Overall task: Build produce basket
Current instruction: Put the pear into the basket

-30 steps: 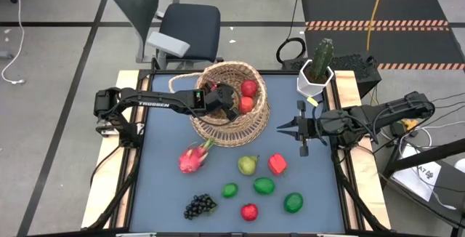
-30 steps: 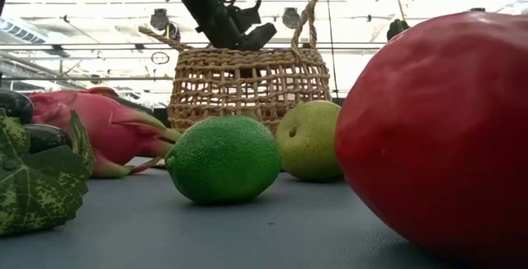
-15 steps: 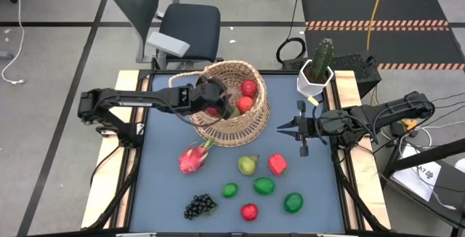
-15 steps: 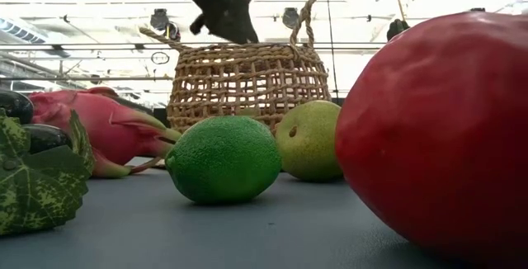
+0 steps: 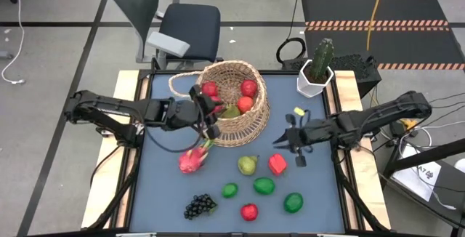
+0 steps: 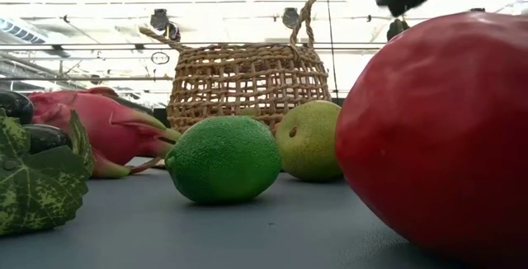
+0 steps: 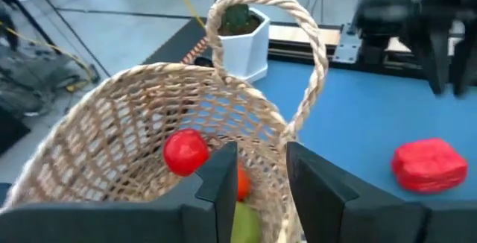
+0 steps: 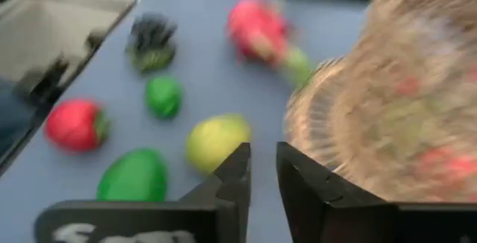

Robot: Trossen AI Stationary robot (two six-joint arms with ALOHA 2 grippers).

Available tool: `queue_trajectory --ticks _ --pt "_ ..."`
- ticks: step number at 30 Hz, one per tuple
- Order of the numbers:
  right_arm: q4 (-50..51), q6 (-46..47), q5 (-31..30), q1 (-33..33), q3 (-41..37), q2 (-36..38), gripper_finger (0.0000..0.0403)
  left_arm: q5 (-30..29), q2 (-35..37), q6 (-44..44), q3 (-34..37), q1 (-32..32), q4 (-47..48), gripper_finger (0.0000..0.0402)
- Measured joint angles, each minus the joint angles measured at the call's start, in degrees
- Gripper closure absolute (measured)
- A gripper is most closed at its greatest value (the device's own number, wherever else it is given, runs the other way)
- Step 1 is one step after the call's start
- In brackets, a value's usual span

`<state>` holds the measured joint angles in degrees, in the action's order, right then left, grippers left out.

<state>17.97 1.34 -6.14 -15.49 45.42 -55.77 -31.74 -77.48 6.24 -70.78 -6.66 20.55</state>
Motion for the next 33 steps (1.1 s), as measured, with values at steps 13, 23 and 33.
queue_trajectory --ticks 13,23,33 --pt "-14.78 2.41 9.21 0.82 -0.01 -22.00 0.0227 -2.41 0.21 0.85 0.50 -1.78 4.51 0.0299" --pt "-14.86 2.12 7.44 2.23 -0.03 -32.31 0.0214 -2.38 0.19 0.98 0.50 -1.78 4.50 0.0300" --pt "-16.53 3.58 7.86 3.50 -0.03 -37.23 0.0213 -2.30 0.19 0.06 0.50 -2.05 1.77 0.0300"
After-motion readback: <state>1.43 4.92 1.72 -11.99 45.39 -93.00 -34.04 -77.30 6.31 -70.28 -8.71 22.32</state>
